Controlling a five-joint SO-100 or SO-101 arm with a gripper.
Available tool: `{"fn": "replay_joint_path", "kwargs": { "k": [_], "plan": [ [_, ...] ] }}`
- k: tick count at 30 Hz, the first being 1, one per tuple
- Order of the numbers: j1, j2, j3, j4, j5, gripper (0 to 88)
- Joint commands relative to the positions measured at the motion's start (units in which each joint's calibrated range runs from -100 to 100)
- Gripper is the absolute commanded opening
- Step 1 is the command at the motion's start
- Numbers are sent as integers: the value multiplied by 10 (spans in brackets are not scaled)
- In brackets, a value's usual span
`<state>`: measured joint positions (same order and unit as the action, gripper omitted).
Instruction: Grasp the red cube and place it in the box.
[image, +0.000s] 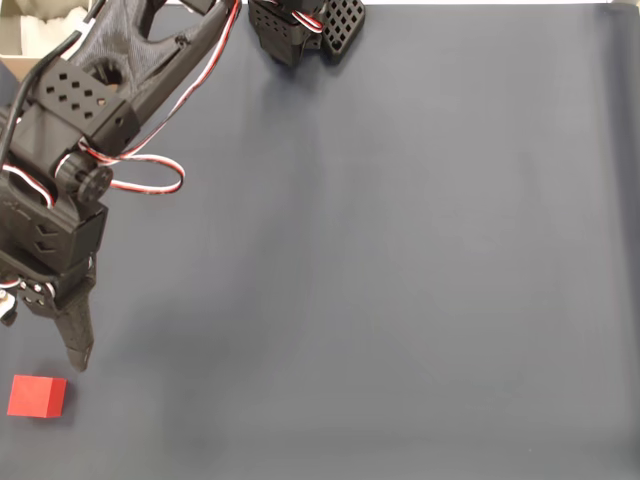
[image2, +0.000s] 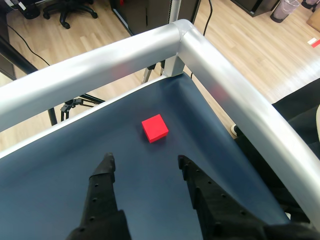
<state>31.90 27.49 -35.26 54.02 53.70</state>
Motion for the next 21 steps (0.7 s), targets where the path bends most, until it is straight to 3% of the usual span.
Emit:
{"fn": "replay_joint_path", "kwargs": {
  "k": [1, 21],
  "plan": [
    [-6, 2, -41, -10, 4, 302],
    [4, 63, -55, -65, -1, 328]
  ]
}}
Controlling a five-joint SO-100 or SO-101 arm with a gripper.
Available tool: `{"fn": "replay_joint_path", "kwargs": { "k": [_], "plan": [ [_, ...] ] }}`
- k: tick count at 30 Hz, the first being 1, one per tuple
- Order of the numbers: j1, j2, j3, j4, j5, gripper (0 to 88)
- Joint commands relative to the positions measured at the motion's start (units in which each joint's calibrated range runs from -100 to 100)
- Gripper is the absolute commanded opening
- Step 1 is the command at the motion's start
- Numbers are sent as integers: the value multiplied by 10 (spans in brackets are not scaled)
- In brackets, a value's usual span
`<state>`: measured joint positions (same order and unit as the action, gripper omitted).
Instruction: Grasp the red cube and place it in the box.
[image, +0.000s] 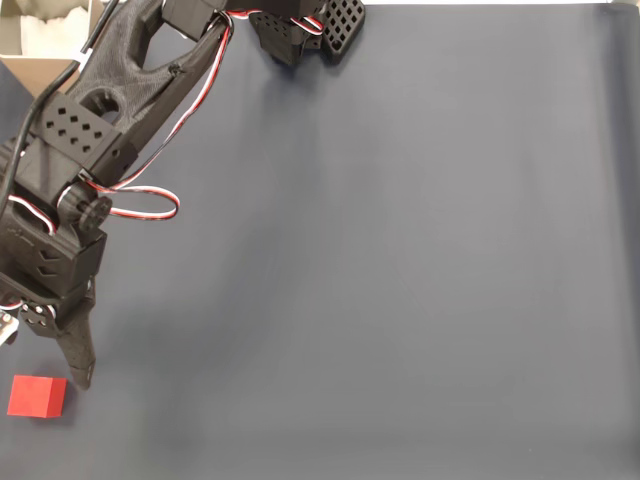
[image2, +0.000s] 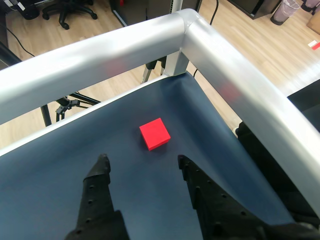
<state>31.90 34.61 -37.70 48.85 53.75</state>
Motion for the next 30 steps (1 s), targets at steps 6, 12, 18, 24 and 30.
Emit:
{"fn": "replay_joint_path", "kwargs": {
  "k": [6, 12, 18, 24, 30],
  "plan": [
    [7, 5, -31, -22, 0, 351],
    [11, 20, -34, -38, 0, 374],
    [16, 44, -50, -51, 2, 386],
    [20, 75, -80, -74, -1, 394],
    [22, 109, -128, -76, -5, 399]
  ]
}}
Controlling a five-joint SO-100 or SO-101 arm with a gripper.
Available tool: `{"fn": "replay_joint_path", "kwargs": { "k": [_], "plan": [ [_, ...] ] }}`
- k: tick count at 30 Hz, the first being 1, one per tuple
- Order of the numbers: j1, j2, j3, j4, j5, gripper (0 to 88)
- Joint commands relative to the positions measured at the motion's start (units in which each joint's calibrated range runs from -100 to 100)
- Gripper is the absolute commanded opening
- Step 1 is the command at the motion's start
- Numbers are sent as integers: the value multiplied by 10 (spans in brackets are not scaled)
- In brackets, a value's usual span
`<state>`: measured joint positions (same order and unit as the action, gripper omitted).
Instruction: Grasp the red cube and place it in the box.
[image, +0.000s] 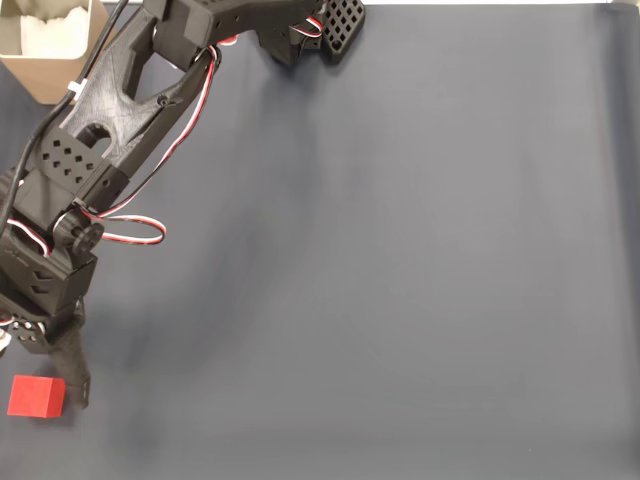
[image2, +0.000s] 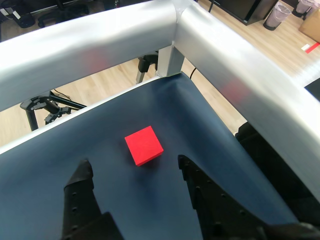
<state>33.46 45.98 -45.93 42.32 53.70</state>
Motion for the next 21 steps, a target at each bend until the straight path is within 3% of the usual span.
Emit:
{"fn": "replay_joint_path", "kwargs": {
  "k": [1, 21],
  "plan": [
    [6, -1, -51, -11, -4, 399],
    [-18, 36, -89, -13, -9, 399]
  ]
}}
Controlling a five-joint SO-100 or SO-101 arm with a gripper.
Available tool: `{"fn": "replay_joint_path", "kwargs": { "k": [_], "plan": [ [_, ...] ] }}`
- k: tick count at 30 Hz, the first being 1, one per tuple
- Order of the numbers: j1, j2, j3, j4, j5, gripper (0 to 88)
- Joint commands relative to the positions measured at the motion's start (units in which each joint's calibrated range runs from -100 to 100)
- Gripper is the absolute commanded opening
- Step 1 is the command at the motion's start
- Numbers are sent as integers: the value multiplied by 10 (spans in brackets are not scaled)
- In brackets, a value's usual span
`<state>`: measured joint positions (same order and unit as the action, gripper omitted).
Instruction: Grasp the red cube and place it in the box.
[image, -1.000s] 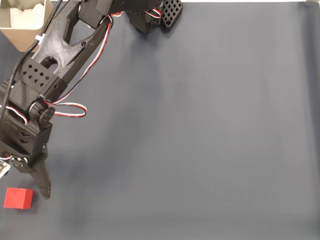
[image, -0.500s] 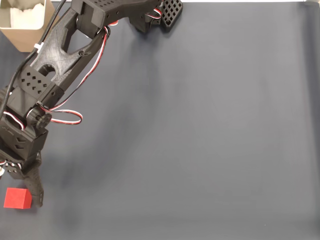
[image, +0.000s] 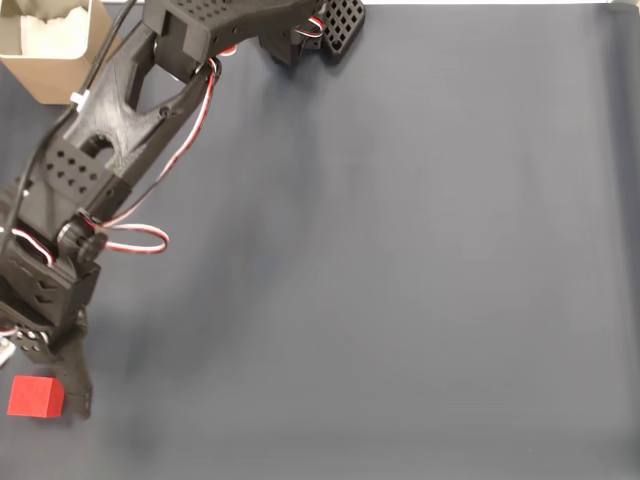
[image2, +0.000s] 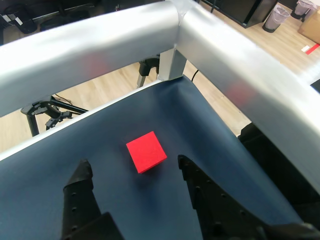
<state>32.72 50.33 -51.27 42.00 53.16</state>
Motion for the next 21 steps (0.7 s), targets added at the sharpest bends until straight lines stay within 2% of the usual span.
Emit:
{"fn": "replay_joint_path", "kwargs": {
  "k": [1, 21],
  "plan": [
    [-12, -4, -39, -10, -4, 400],
    [-16, 29, -67, -23, -10, 401]
  ]
}}
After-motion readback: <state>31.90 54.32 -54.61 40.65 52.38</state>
